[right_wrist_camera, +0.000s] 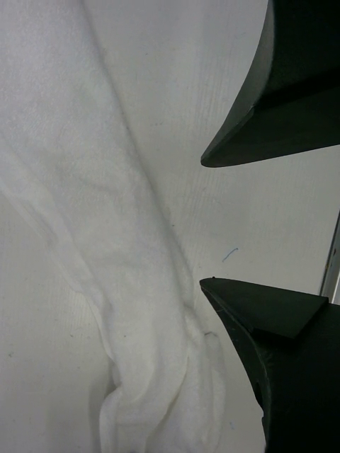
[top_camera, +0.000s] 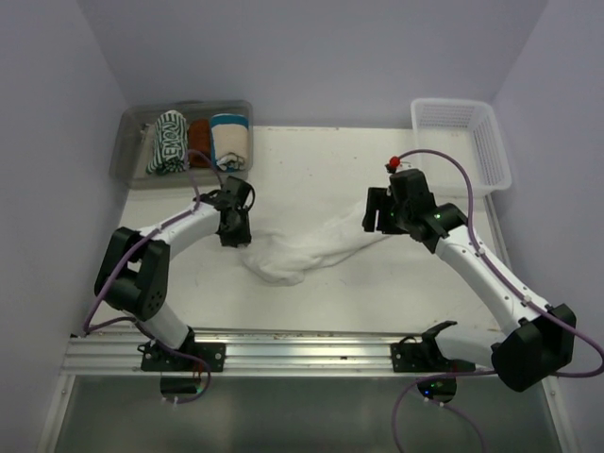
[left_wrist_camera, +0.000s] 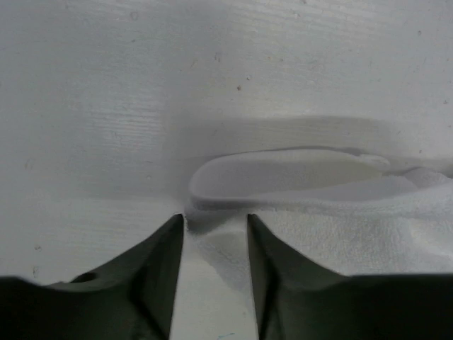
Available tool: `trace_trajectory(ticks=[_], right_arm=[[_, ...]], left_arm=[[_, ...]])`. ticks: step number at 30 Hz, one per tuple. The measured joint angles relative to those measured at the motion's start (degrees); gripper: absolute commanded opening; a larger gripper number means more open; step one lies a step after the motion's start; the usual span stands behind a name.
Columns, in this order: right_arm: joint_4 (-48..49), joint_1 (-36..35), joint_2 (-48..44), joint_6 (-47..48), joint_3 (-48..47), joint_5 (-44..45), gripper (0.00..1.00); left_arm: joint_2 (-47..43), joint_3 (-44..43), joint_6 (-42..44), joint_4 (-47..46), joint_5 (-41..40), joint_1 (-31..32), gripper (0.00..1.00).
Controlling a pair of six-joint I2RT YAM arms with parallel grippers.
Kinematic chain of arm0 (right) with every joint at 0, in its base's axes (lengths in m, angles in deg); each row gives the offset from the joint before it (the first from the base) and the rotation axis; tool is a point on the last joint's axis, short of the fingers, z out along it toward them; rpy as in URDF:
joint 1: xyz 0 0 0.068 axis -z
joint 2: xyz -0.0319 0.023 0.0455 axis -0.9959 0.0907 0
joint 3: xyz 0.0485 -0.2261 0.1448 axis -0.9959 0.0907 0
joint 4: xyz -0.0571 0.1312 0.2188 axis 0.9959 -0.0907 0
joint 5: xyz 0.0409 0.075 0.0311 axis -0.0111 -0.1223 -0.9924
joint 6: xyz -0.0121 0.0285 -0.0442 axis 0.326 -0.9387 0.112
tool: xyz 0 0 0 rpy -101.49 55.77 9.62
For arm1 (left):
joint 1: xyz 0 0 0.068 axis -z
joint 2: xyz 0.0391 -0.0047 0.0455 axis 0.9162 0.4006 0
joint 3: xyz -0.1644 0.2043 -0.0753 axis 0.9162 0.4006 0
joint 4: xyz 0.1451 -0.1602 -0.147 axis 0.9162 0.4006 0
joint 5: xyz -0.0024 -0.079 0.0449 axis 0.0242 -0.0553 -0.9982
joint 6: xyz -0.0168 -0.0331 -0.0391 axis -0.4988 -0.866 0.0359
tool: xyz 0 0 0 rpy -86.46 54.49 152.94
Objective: Roll the towels
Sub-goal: Flatten the towel
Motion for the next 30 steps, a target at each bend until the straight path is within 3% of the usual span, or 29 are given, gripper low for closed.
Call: trace_trajectory(ticks=[2,3,4,12,22,30], right_arm=[[-0.07,0.00,-0.13,0.00,0.13,0.11,0.68],[-0.09,0.00,-0.17,0.00,0.20,0.15,0.68],[-0.20,0.00,-0.17,0.00,0.22,0.26,0.67],[-1.97,0.00,-0.81,0.07,0.22,3.91,0.66],[-3.87,-1.05,0.15,0.37,-1.70,9.05,0.63],[-0.72,-1.22,10.60,0.76,-5.38,10.58,0.56]], left_arm=[[1.25,-0.35,0.00,-0.63,0.52,0.00,0.21],[1.79,-0.59,0.02,-0.79,0.83,0.00,0.04],[2.25,-0.85,-0.11,-0.83,1.11,0.00,0.00],[1.46,-6.05,1.14,1.99,-3.19,-0.11,0.00],[-14.53,-13.27,5.09,7.41,-6.38,-8.72,0.00],[-15.85,-12.96,6.08,9.92,-5.95,-10.91,0.00]])
